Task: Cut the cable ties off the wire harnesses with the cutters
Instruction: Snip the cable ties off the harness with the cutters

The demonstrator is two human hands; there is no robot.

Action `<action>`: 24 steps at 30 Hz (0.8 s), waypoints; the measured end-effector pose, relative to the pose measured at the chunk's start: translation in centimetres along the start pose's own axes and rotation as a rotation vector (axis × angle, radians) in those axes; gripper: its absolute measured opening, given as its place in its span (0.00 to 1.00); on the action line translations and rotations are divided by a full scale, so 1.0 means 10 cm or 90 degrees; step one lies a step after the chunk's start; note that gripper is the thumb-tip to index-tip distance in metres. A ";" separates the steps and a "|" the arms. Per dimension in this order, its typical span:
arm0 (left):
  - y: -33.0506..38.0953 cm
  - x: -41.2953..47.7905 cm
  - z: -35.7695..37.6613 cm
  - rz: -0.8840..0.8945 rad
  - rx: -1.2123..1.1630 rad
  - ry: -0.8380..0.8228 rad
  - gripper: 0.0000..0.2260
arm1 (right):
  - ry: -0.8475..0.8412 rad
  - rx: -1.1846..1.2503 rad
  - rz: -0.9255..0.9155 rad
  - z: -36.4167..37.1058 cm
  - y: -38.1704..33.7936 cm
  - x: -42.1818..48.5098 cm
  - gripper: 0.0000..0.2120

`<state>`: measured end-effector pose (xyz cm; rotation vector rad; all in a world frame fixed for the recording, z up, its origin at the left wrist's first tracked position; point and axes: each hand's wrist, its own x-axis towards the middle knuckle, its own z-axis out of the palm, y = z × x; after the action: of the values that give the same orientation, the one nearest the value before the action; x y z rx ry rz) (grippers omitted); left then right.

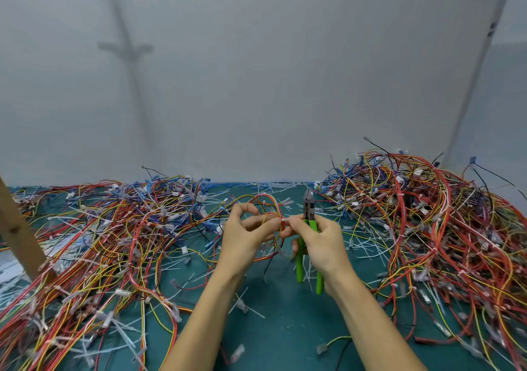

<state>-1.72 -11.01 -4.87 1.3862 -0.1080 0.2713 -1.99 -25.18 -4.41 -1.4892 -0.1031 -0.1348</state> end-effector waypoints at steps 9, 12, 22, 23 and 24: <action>-0.02 0.00 0.03 0.012 -0.086 0.005 0.16 | 0.006 0.056 0.043 0.03 0.00 -0.02 0.13; -0.01 0.00 0.03 0.013 -0.078 -0.011 0.15 | 0.027 0.068 0.061 0.04 0.01 -0.02 0.14; -0.03 0.04 0.06 0.023 -0.134 0.081 0.17 | 0.048 0.055 0.106 0.04 0.02 0.03 0.24; -0.03 0.04 0.07 0.027 -0.144 0.096 0.18 | 0.043 0.033 0.113 0.04 0.03 0.05 0.27; -0.03 0.05 0.07 0.031 -0.156 0.110 0.18 | 0.035 0.002 0.115 0.03 0.03 0.06 0.29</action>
<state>-1.10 -11.63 -4.90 1.1126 -0.0299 0.4040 -1.36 -24.88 -4.64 -1.4828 0.0750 -0.0293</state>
